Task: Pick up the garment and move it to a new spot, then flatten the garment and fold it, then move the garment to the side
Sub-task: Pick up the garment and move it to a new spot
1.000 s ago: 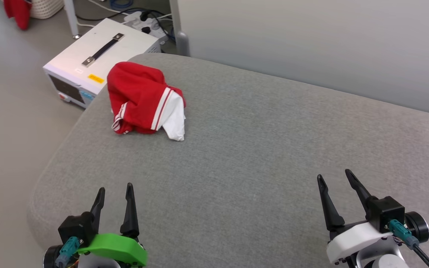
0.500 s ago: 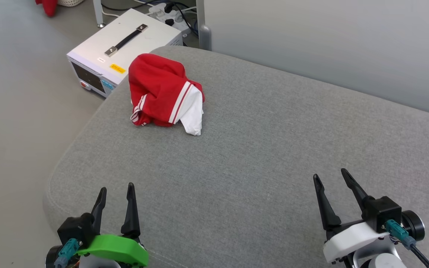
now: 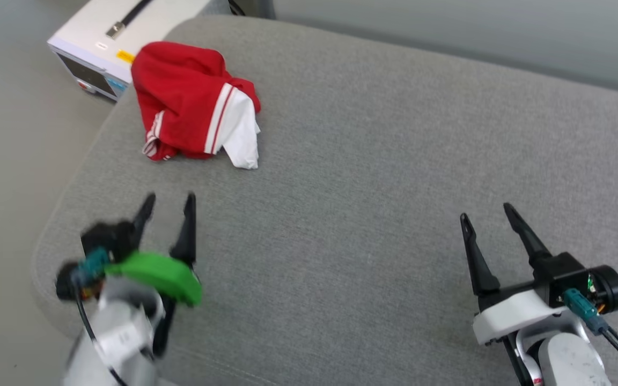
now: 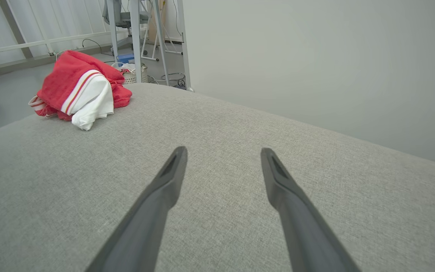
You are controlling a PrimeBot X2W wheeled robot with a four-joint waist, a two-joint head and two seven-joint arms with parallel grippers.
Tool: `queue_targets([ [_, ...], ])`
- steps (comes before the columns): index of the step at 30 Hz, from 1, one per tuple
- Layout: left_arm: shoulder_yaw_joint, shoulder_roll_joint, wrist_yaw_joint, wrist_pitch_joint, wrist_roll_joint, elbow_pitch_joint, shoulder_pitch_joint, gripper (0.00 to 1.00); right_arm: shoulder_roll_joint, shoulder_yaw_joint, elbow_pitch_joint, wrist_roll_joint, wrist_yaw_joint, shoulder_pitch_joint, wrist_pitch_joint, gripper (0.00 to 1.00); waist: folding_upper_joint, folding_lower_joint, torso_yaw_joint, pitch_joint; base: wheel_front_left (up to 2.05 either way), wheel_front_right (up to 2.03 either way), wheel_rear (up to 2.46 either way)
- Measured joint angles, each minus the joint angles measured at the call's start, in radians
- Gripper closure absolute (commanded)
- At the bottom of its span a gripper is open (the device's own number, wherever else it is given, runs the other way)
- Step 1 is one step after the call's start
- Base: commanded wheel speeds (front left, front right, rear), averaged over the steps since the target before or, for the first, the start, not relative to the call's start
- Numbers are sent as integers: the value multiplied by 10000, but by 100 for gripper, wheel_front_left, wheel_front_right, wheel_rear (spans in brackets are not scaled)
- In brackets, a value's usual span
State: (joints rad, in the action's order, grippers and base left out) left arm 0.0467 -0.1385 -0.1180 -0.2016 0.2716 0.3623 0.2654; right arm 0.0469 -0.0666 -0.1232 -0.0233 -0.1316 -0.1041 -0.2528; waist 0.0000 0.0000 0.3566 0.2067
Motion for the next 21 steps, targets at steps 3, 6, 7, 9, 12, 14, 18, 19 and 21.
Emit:
queue_targets([
  [3, 334, -813, -65, 1087, 267, 408, 1434, 0, 2, 23, 153, -142, 0, -249, -2, 0, 0, 0, -168, 478, 0, 0, 0],
  [6, 859, -1682, -73, 2579, 1018, 809, 2755, 0, 27, 8, 293, -188, 0, -519, -13, 0, 0, 1, -364, 961, 0, 0, 0],
  [7, 1043, -1981, -86, 3145, 1467, 917, 3170, 0, 29, -23, 347, -198, 0, -614, -15, 0, 0, 1, -444, 1137, 0, 0, 0],
  [9, 1486, -2556, -94, 4071, 2161, 1101, 3799, 0, 31, -36, 422, -211, 0, -756, -15, 0, 0, 1, -599, 1437, 0, 0, 0],
  [12, 2199, -3659, -96, 5747, 3695, 1206, 4688, 0, 31, -29, 500, -211, 0, -927, -17, 0, 0, 2, -979, 2025, 0, 0, 0],
  [14, 2520, -4119, -96, 6309, 4180, 1212, 4994, 0, 31, -27, 499, -211, 0, -968, -25, 0, 0, 2, -1167, 2277, 0, 0, 0],
  [18, 2955, -4813, -96, 7016, 4961, 1379, 5422, 0, 29, -59, 502, -211, 0, -1093, -27, 0, 0, 2, -1561, 2723, 0, 0, 0],
  [19, 3035, -4930, -96, 7101, 5143, 1452, 5477, 0, 29, -73, 502, -211, 0, -1107, -27, 0, 0, 1, -1658, 2828, 0, 0, 0],
  [21, 3137, -5079, -96, 7133, 5273, 1588, 5578, 0, 27, -96, 499, -211, 0, -1148, -27, 0, 0, 2, -1813, 2997, 0, 0, 0],
])
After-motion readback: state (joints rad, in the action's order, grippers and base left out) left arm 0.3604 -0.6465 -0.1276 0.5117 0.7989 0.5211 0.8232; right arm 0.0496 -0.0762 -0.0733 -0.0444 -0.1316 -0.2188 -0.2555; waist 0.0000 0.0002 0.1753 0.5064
